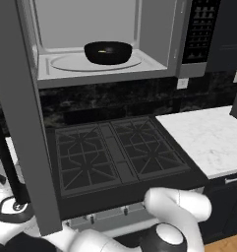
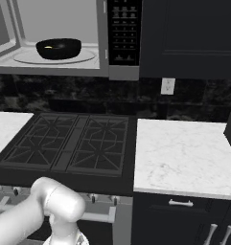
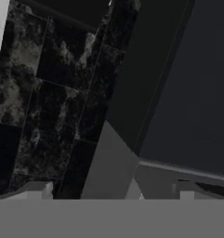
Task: Pick the lemon wedge from the sink and place it in the bowl. Then pick the bowl and place it in the microwave. Then close the microwave door and press the start button.
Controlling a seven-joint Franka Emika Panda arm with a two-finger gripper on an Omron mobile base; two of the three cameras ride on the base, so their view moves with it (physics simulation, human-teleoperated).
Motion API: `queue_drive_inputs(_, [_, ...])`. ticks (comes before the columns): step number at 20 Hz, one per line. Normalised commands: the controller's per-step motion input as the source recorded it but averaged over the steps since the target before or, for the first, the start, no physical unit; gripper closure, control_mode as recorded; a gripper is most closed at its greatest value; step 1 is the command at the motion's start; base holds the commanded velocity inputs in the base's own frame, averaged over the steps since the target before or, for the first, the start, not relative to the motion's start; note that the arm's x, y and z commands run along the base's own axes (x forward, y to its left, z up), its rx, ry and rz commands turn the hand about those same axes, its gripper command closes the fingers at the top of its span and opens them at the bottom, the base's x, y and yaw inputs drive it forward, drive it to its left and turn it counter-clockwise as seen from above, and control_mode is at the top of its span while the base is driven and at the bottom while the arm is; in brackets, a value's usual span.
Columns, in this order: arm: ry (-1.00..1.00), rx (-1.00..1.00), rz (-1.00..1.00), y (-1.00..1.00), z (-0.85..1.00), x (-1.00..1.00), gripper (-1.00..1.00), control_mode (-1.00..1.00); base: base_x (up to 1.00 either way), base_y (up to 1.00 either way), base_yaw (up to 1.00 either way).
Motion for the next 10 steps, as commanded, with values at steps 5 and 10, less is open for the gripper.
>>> queue_drive_inputs(5, [-0.23,-0.01,-0.15,0.67,0.00,0.00,-1.00,-1.00,0.00,0.00,0.00])
queue_drive_inputs(10, [-0.23,0.00,-0.19,0.36,0.00,-0.14,-1.00,-1.00,0.00,0.00,0.00])
